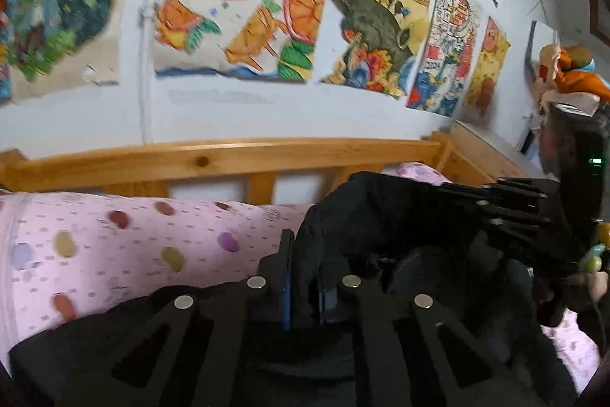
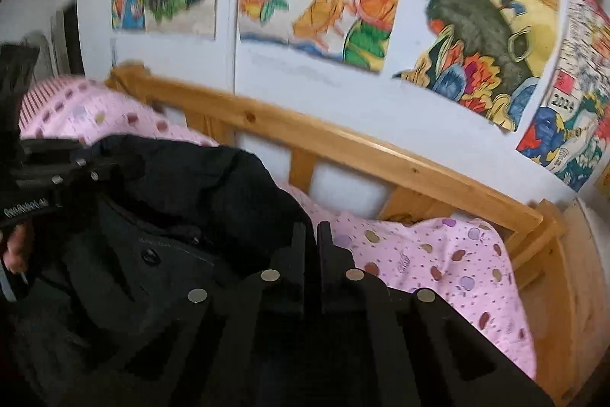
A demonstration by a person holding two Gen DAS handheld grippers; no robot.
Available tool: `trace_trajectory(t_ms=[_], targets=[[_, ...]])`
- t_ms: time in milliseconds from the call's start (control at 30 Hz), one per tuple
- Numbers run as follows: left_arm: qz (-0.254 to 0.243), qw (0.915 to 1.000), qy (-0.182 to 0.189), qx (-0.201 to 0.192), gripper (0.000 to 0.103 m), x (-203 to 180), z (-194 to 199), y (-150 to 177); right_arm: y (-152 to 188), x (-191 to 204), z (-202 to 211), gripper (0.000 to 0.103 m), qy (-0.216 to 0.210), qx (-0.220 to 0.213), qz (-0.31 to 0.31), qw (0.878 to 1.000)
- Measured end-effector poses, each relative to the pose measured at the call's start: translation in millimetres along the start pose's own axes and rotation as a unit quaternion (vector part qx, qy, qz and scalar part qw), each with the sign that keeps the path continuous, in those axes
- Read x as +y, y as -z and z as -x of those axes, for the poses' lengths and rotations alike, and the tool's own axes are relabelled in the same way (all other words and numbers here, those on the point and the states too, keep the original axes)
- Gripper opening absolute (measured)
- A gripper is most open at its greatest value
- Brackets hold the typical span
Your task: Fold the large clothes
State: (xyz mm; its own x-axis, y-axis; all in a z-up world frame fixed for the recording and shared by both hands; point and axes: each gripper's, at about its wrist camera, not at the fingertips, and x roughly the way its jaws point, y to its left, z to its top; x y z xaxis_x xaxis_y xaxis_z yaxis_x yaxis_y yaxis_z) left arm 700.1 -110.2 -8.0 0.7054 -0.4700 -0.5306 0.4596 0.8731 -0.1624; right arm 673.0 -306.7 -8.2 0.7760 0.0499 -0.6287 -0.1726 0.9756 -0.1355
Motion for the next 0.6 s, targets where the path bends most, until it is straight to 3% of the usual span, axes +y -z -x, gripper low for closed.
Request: trace_trajectory(t_ms=[100, 200, 433, 467, 600], targets=[[0.000, 0.9997, 0.006, -0.024, 0.008, 4.0, 22.5, 4.9, 18.8, -9.6, 28.5, 0.003, -0.017, -0.043, -0.023, 0.999], [-0.016, 0.9986, 0.035, -0.036, 0.007, 5.8, 47.3, 14.9, 42.8, -16.2, 51.7, 0.003, -0.038, -0.054, -0.030, 0.997], [-0.099, 0.9926, 0.070, 0.013, 0.006, -12.4, 69.8, 58.1, 97.1, -3.2, 48.7, 0.003, -0.059, 0.021, 0.007, 0.998], [-0.116, 0.9906, 0.069, 0.021, 0.006, -16.0, 69.5, 65.6, 101.5, -1.6, 46.8, 0.003, -0.067, 0.008, 0.008, 0.998], [-0.198, 0.9764, 0.050, 0.070, 0.006, -36.5, 55.6, 95.5, 123.4, 0.1, 25.6, 0.003, -0.065, 0.050, 0.007, 0.997]])
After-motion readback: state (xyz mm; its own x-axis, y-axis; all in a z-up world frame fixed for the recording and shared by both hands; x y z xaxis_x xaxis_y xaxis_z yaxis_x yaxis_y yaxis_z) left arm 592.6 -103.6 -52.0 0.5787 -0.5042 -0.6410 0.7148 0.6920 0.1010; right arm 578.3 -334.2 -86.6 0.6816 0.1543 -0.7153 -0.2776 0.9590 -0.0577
